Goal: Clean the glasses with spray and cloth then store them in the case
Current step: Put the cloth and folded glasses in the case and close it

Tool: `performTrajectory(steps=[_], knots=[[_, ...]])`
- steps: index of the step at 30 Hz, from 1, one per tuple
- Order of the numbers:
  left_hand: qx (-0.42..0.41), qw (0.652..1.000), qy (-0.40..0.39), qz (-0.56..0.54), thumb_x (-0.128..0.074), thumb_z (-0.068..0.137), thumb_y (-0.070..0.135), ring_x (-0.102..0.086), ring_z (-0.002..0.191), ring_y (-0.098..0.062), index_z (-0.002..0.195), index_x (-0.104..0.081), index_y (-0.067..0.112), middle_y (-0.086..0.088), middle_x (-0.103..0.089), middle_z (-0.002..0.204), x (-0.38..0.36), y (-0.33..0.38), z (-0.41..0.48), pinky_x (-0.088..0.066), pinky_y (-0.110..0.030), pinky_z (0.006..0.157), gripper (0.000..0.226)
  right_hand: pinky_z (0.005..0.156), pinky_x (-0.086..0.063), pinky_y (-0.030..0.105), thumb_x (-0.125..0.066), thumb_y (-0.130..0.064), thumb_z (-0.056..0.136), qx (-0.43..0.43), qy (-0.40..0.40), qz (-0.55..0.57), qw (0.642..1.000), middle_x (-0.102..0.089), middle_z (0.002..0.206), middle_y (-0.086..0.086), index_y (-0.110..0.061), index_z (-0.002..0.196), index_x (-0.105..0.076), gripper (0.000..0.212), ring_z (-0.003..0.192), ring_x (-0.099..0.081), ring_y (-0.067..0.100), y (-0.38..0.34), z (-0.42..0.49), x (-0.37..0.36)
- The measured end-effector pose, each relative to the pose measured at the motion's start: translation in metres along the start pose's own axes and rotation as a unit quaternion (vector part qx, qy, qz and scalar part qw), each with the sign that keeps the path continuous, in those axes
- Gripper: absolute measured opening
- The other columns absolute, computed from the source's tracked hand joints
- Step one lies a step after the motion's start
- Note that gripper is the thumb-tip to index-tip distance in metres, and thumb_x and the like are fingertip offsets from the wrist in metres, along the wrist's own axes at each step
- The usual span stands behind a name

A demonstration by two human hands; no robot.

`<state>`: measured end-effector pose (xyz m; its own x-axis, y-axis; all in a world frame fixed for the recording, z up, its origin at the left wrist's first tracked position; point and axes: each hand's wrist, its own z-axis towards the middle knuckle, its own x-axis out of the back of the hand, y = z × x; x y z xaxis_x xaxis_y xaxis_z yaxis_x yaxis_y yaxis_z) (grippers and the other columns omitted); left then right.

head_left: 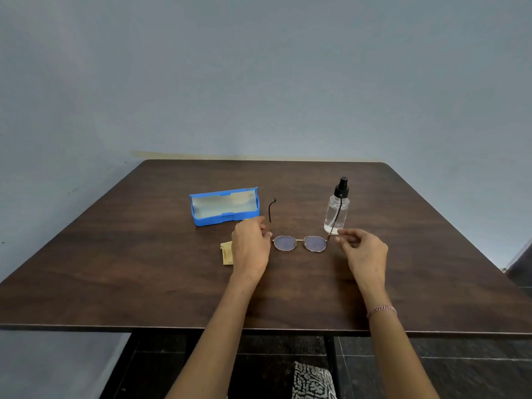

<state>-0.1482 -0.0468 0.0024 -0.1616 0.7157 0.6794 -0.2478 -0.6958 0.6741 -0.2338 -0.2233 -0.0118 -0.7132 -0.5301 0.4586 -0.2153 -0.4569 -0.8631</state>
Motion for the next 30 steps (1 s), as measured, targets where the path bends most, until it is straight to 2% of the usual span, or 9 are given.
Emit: performTrajectory(steps=[3,6,9,12,16,18,23,26,30], knots=[[0.000,1.000,0.015,0.004,-0.067,0.085,0.016,-0.062,0.101,-0.014,0.120,-0.063,0.015,0.001,-0.069,0.106,0.014,-0.009,0.001,-0.046,-0.028,0.090,0.035,0.069,-0.043,0.005,-0.072,-0.013,0.081,0.024,0.023,0.030,0.999,-0.064,0.069,-0.010,-0.015,0.091,-0.072,0.009,0.067,-0.060,-0.001,-0.014,-0.020,0.002],[0.011,0.998,0.051,0.031,-0.064,0.087,0.021,-0.062,0.101,-0.014,0.114,-0.066,0.018,0.004,-0.070,0.105,0.028,-0.022,0.001,-0.047,-0.029,0.087,0.027,0.063,-0.040,-0.002,-0.072,-0.012,0.081,0.045,-0.014,0.071,0.996,-0.066,0.068,-0.011,-0.017,0.084,-0.071,0.006,0.064,-0.061,-0.008,-0.032,-0.040,-0.014],[0.041,0.995,0.057,0.070,-0.062,0.089,0.028,-0.062,0.101,-0.016,0.112,-0.066,0.020,0.003,-0.069,0.106,0.040,-0.036,0.000,-0.048,-0.030,0.083,0.025,0.069,-0.044,0.003,-0.070,-0.015,0.083,0.081,-0.082,0.056,0.992,-0.069,0.075,-0.008,-0.019,0.086,-0.073,0.005,0.073,-0.065,0.002,-0.048,-0.057,-0.044],[0.057,0.990,0.053,0.116,-0.061,0.088,0.033,-0.059,0.103,-0.020,0.114,-0.063,0.020,-0.001,-0.066,0.109,0.048,-0.049,-0.001,-0.047,-0.033,0.081,0.029,0.078,-0.045,0.012,-0.067,-0.017,0.086,0.126,-0.149,0.004,0.981,-0.072,0.087,-0.004,-0.016,0.095,-0.073,0.011,0.081,-0.063,0.003,-0.059,-0.064,-0.074],[0.088,0.986,0.038,0.139,-0.061,0.086,0.043,-0.060,0.103,-0.024,0.114,-0.060,0.017,-0.005,-0.065,0.109,0.053,-0.058,-0.003,-0.046,-0.033,0.077,0.038,0.076,-0.038,0.011,-0.061,-0.014,0.090,0.151,-0.213,-0.050,0.964,-0.070,0.097,0.000,-0.013,0.107,-0.068,0.019,0.090,-0.060,0.006,-0.070,-0.064,-0.102],[0.102,0.985,0.020,0.136,-0.063,0.084,0.045,-0.060,0.104,-0.024,0.115,-0.059,0.017,-0.004,-0.065,0.110,0.053,-0.061,-0.003,-0.048,-0.034,0.079,0.042,0.078,-0.042,0.016,-0.058,-0.012,0.090,0.141,-0.234,-0.065,0.960,-0.070,0.099,0.002,-0.011,0.108,-0.067,0.020,0.094,-0.061,0.011,-0.073,-0.060,-0.111],[0.133,0.988,0.006,0.082,-0.070,0.080,0.041,-0.060,0.105,-0.018,0.120,-0.058,0.025,0.002,-0.067,0.109,0.051,-0.065,0.000,-0.048,-0.032,0.080,0.044,0.088,-0.052,0.029,-0.055,-0.002,0.089,0.120,-0.254,-0.051,0.958,-0.071,0.100,0.005,-0.011,0.106,-0.067,0.024,0.092,-0.064,0.014,-0.077,-0.053,-0.116],[0.151,0.988,0.009,0.035,-0.072,0.079,0.036,-0.061,0.103,-0.015,0.118,-0.058,0.027,0.007,-0.070,0.099,0.053,-0.064,0.000,-0.046,-0.030,0.079,0.042,0.087,-0.053,0.032,-0.053,0.001,0.088,0.100,-0.257,-0.021,0.961,-0.072,0.091,0.001,-0.016,0.101,-0.069,0.026,0.083,-0.063,0.009,-0.077,-0.053,-0.117],[0.178,0.981,0.000,-0.075,-0.077,0.075,0.025,-0.063,0.096,-0.012,0.117,-0.059,0.023,0.010,-0.068,0.082,0.053,-0.064,0.002,-0.048,-0.030,0.086,0.046,0.084,-0.056,0.037,-0.058,-0.004,0.087,0.083,-0.265,-0.002,0.961,-0.069,0.081,-0.006,-0.022,0.097,-0.069,0.024,0.086,-0.066,0.010,-0.077,-0.054,-0.120]])
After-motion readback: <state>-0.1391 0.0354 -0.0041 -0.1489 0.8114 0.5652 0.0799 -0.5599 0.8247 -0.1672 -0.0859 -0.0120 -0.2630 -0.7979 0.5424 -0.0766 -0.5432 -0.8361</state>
